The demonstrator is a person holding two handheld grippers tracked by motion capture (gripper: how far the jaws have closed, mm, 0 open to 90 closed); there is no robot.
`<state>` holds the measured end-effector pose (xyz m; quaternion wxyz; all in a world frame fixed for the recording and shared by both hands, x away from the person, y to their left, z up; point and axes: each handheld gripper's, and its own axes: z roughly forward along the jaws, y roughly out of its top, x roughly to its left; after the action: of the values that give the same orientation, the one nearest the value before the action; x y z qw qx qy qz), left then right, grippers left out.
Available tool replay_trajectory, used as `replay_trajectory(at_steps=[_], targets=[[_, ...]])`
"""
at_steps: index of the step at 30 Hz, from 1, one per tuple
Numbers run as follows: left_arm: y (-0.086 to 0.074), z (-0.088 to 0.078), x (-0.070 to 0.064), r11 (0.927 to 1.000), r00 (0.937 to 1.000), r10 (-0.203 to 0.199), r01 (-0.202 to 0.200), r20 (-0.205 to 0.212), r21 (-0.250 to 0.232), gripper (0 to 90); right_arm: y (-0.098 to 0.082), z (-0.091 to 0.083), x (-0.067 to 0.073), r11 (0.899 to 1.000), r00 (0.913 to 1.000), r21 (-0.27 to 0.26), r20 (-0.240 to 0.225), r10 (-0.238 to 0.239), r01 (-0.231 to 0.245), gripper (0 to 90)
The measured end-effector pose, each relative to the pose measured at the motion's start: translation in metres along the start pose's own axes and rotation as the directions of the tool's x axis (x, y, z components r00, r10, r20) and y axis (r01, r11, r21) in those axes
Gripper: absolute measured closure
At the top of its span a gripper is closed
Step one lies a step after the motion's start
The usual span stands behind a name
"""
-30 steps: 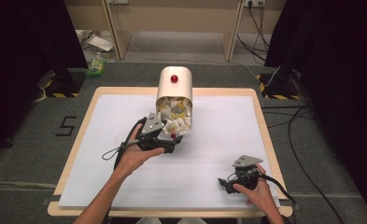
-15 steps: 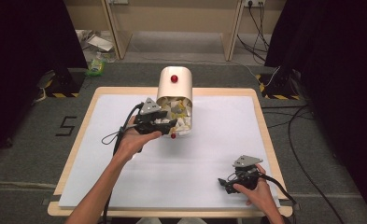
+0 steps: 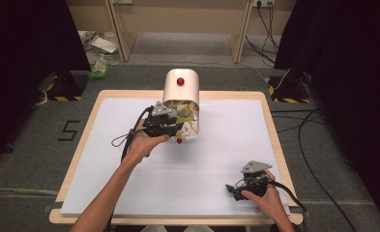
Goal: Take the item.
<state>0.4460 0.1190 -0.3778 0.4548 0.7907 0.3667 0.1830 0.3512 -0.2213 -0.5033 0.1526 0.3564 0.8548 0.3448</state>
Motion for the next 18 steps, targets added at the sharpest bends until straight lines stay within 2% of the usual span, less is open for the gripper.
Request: replay_trajectory(at_steps=[10, 18], targets=[[-0.0038, 0.0084, 0.0001, 0.9994, 1.0, -0.007, 0.007, 0.006, 0.033, 69.8, 0.0, 0.0, 0.0002, 1.0, 1.0, 0.0, 0.0, 0.002, -0.002, 0.1], [-0.0072, 0.0079, -0.0006, 0.9998, 0.9999, 0.013, -0.013, 0.007, 0.017, 88.4, 0.0, -0.0001, 0.0002, 1.0, 1.0, 0.001, -0.001, 0.003, -0.003, 0.1]])
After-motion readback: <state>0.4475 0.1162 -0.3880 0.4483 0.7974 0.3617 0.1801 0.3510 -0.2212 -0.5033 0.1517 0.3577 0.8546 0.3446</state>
